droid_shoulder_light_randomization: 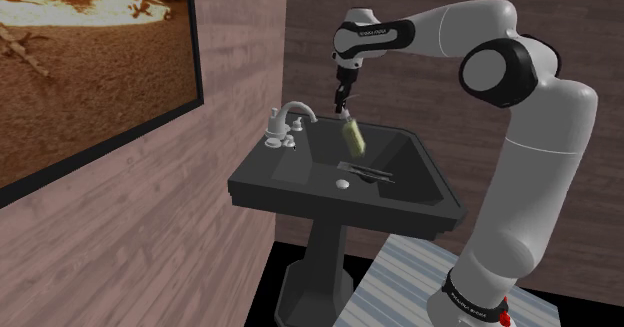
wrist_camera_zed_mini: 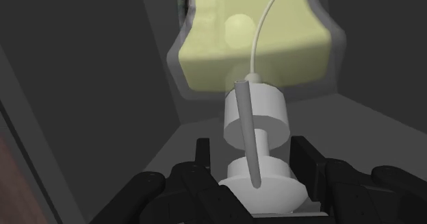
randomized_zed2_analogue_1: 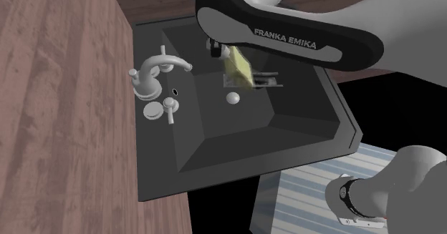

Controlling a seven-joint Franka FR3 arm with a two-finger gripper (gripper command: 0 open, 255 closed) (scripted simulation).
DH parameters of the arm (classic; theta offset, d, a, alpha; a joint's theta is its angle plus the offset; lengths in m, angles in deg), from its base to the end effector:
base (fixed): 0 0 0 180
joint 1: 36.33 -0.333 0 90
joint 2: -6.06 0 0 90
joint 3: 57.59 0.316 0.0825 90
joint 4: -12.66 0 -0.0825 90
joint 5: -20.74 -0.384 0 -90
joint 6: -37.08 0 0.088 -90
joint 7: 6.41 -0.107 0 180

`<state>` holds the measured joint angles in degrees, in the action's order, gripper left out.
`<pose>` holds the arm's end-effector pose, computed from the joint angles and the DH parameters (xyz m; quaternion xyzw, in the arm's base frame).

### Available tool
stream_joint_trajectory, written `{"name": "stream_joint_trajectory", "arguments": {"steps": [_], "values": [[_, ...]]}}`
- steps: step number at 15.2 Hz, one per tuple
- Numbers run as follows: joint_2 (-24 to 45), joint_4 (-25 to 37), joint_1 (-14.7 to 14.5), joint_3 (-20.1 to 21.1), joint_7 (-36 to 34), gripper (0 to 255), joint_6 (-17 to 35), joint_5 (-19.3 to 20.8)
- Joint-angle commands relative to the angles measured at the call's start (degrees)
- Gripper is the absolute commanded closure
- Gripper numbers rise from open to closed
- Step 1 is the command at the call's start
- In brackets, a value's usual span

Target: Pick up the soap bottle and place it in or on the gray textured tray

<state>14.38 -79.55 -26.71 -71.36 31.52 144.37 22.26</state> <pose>0.5710 -0.2393 0.5513 0.9890 0.1316 0.0372 0.0569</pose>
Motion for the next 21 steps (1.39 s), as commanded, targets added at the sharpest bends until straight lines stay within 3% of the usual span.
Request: {"name": "stream_joint_trajectory", "arguments": {"steps": [1,9,17,21], "values": [[-2.82,-2.16,0.75,-0.69,1.52,255,-0.49,0.40],[-11.43,-7.60,4.56,-4.44,9.10,255,-2.97,1.78],[-16.64,-8.46,8.31,-8.71,17.16,255,-6.62,2.90],[-17.18,-12.11,8.35,-8.72,16.91,255,-3.48,3.16]]}}
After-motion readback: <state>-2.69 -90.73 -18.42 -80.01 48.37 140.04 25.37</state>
